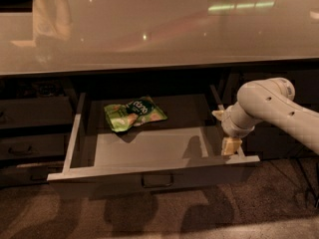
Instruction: Open top drawer
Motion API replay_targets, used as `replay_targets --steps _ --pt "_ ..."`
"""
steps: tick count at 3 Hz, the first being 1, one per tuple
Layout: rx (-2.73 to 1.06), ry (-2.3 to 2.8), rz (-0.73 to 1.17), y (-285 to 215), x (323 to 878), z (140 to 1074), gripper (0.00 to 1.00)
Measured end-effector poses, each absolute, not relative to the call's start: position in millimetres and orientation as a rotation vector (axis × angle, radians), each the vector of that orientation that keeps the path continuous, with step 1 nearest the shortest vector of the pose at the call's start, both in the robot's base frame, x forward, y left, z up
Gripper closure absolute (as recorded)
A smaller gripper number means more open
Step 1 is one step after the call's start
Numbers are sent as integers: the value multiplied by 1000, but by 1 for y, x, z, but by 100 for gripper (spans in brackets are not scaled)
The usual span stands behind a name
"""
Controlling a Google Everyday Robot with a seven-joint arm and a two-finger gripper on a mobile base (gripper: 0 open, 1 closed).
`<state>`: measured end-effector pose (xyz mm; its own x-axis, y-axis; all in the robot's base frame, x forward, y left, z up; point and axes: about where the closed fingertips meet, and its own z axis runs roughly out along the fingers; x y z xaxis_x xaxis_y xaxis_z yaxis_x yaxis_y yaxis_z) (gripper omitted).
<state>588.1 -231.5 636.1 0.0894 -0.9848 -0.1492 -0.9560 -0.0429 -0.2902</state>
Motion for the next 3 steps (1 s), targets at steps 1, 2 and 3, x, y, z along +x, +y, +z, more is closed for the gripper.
replay_targets --steps 1,2,3 --pt "-2056 1924 -120 -230 592 637 0" --pt "-2056 1924 -120 -230 591 637 0" --pt "-2065 1909 -100 -232 570 630 0"
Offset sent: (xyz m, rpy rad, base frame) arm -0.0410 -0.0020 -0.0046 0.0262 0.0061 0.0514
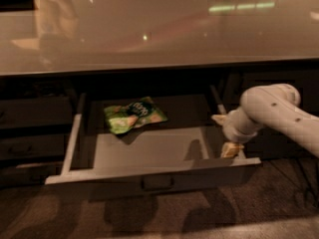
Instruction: Open top drawer
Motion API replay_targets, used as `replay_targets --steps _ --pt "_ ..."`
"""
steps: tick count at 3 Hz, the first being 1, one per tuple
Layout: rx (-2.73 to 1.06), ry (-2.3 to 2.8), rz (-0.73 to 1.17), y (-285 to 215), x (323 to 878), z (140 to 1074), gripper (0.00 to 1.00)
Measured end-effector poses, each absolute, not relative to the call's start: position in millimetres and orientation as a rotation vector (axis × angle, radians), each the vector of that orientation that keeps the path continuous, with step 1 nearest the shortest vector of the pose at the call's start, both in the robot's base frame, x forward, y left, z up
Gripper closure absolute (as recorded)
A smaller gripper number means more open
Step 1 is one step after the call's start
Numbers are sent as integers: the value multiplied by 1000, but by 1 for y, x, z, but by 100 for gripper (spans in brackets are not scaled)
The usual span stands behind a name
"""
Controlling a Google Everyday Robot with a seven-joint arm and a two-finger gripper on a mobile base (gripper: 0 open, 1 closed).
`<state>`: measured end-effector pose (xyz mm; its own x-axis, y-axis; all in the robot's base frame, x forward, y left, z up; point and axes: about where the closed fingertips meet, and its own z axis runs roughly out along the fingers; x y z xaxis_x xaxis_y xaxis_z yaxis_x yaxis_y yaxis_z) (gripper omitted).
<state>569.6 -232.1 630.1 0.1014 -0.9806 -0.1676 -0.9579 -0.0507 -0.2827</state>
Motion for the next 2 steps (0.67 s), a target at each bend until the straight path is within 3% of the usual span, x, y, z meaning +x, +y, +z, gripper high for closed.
replay_targets --steps 2 --pt "-2071 1914 -105 -232 559 626 0"
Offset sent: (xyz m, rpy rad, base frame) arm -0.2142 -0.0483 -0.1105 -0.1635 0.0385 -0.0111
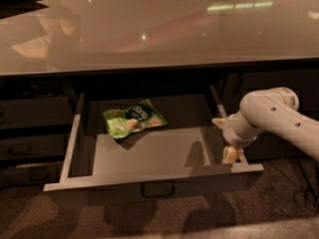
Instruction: Open top drawer
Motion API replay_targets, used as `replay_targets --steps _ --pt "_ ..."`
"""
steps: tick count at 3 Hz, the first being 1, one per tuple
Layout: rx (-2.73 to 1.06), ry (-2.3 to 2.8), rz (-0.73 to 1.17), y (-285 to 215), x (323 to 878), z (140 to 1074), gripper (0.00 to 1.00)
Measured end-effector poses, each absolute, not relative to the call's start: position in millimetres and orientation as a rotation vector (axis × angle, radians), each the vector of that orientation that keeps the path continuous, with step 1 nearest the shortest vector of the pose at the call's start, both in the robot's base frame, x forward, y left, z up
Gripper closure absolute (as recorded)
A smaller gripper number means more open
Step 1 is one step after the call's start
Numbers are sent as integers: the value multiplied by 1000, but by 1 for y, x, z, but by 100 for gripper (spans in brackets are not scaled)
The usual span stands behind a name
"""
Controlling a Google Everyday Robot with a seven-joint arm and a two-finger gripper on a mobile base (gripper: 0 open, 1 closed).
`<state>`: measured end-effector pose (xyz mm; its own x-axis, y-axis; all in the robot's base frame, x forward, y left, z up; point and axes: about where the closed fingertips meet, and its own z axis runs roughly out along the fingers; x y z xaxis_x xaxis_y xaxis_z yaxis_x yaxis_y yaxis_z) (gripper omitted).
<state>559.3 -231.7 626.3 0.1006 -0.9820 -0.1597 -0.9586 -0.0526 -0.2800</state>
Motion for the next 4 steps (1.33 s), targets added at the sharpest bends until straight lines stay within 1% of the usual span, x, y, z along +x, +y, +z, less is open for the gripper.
replay_targets --steps 2,3,4 --pt "-2072 1917 -117 -230 553 623 0" --pt "-1996 1925 -290 -242 536 647 0" --pt "-1971 1936 -332 -243 530 647 0"
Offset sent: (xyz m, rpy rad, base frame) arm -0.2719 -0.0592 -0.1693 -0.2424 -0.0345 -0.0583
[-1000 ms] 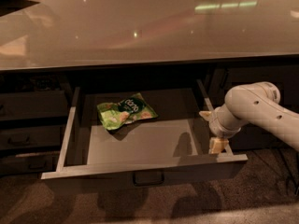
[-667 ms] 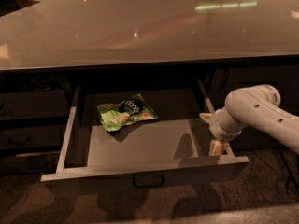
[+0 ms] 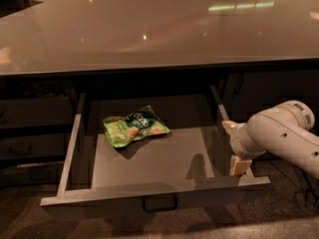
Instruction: Open top drawer
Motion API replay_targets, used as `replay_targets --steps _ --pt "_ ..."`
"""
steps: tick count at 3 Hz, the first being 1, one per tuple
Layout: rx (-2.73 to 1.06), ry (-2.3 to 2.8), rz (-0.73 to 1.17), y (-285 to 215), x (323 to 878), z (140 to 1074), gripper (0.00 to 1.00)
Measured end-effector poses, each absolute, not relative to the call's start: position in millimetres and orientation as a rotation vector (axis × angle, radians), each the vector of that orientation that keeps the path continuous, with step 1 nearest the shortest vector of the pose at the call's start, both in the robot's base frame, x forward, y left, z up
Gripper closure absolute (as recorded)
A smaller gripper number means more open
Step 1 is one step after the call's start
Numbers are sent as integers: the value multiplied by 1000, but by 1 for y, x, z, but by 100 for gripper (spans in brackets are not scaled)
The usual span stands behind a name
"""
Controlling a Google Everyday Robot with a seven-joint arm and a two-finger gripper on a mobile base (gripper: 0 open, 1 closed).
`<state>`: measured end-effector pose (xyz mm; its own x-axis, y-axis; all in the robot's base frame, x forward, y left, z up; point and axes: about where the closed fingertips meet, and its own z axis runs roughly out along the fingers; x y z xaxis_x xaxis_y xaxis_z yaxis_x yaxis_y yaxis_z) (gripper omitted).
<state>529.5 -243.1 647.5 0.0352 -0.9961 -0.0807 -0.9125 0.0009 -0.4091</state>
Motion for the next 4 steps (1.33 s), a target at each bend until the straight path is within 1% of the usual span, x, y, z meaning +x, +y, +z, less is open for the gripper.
replay_targets --steps 1,2,4 --pt "-1971 1936 -332 -243 530 647 0" --pt "-1936 1912 -272 -242 536 658 0" --pt "-1860 1634 -253 -218 515 749 0"
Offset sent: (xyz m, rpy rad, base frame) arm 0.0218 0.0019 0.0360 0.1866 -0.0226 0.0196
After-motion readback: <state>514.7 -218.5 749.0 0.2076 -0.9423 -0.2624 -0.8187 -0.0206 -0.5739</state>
